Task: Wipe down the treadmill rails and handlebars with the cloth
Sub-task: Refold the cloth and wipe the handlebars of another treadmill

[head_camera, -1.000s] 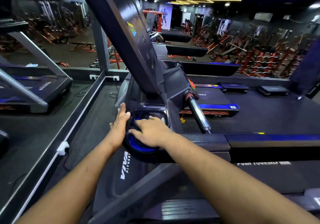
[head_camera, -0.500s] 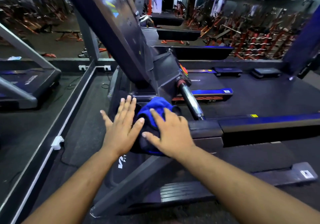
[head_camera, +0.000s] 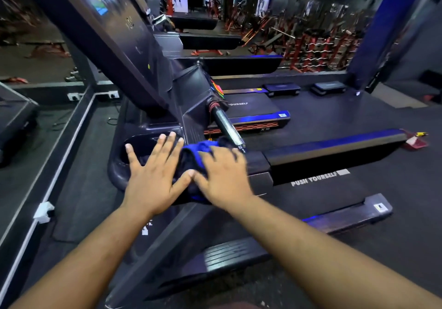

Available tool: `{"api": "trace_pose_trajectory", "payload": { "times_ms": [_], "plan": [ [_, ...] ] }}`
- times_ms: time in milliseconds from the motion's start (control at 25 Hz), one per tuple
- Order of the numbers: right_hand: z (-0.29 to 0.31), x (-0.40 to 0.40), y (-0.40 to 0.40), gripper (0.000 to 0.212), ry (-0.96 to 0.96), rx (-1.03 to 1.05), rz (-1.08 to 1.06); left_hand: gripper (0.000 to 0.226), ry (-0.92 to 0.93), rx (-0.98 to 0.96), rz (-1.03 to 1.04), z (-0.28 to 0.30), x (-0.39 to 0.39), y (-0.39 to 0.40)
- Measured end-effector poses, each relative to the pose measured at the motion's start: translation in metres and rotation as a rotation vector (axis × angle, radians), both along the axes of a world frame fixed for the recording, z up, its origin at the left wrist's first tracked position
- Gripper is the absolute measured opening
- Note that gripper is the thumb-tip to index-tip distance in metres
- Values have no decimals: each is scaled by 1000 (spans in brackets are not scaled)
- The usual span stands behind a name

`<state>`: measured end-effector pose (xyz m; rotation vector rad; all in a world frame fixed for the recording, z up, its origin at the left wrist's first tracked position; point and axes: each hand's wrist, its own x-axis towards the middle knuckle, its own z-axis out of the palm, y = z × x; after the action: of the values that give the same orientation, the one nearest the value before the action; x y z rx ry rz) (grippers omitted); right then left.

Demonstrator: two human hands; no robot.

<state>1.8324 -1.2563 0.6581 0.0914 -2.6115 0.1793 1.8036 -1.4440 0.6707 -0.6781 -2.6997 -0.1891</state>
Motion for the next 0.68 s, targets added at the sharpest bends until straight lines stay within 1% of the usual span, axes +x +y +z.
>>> {"api": "trace_pose_trajectory", "payload": {
  "times_ms": [40,80,160,200,280,320,400,440,480,560,600,680],
  "plan": [
    [0,1,-11,59,-23,16,86,81,-9,16,-9,1,0,1],
    [-1,0,-5,57,-32,56,162,82,-15,30,-16,2,1,1],
    [-6,0,44,55,47,183,228,84,-18,37,-29,3,2,1],
    [-11,3,73,54,96,226,209,84,-19,32,-32,3,3,0],
    [-18,9,118,53,155,212,106,83,-15,40,-23,3,5,3],
    [-18,10,125,52,140,173,49,83,-10,39,-21,5,5,9],
    [-11,8,115,48,96,88,-56,86,5,-12,-55,14,3,30],
    [-6,9,108,46,91,61,-65,89,13,-41,-83,19,2,45],
    [-4,10,108,45,90,71,-19,92,12,-66,-113,23,-1,61],
    [-3,16,131,49,57,159,105,97,-12,-113,-180,28,-6,97],
    [-3,18,151,52,43,195,113,98,-23,-137,-210,30,-9,115],
    [-4,23,186,53,40,185,28,96,-55,-180,-260,29,-14,145]
  ]
}}
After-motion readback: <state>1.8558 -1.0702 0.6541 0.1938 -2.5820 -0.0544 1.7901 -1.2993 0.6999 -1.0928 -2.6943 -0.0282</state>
